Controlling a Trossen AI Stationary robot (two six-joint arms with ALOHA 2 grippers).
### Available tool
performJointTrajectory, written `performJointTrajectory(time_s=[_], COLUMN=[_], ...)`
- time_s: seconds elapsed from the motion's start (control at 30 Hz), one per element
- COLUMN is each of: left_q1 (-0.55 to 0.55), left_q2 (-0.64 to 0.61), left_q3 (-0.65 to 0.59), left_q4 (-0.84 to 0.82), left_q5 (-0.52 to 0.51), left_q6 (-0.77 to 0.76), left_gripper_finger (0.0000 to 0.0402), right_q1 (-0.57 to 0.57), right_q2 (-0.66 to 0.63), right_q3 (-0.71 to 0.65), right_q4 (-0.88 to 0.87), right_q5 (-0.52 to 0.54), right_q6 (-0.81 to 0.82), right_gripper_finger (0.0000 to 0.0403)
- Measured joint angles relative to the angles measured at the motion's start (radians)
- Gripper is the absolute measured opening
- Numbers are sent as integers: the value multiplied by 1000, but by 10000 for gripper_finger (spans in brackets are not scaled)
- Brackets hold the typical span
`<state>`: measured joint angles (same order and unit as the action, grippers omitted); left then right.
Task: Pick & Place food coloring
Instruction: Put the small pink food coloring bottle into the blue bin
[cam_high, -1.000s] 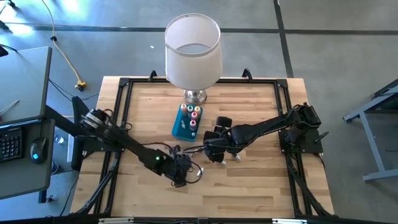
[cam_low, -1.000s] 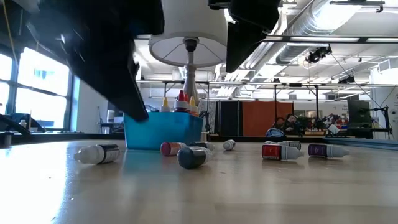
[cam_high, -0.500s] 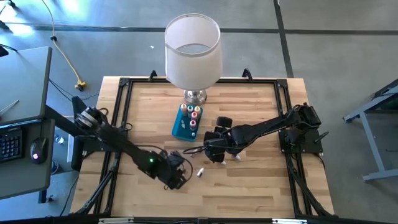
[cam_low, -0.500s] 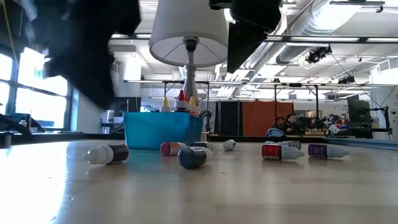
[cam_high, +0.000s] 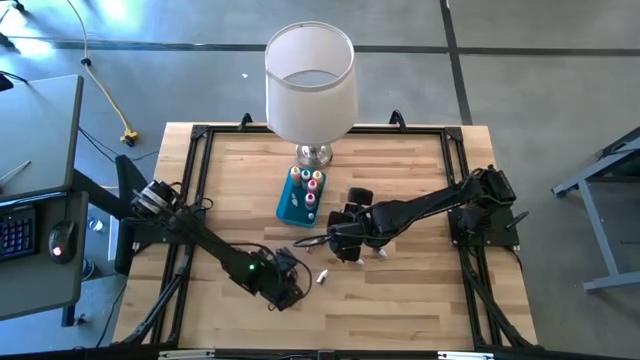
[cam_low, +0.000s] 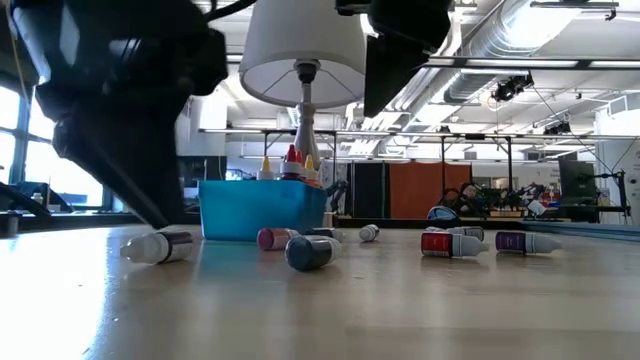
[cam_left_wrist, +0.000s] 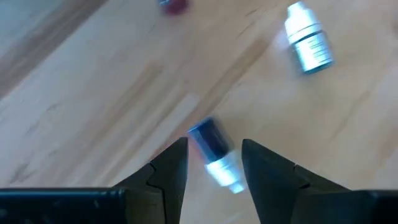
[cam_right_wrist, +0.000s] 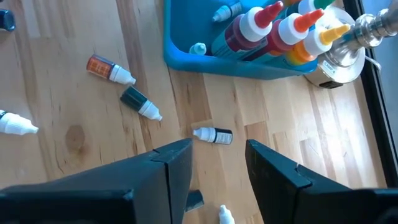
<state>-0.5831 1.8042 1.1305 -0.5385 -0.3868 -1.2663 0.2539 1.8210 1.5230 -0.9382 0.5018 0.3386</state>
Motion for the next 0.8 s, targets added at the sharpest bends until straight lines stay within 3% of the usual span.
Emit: performJointTrajectory(time_s=[0.8], left_q1=[0], left_q2=[88], left_q3=[8], left_q4=[-5], left_q5=[-13], left_q6=[5], left_gripper_finger=[146], right_q1=[0], right_q2=[0], right_q3=[0], right_q4=[22], right_q5=[-5], right_q6=[-4], right_gripper_finger=[142])
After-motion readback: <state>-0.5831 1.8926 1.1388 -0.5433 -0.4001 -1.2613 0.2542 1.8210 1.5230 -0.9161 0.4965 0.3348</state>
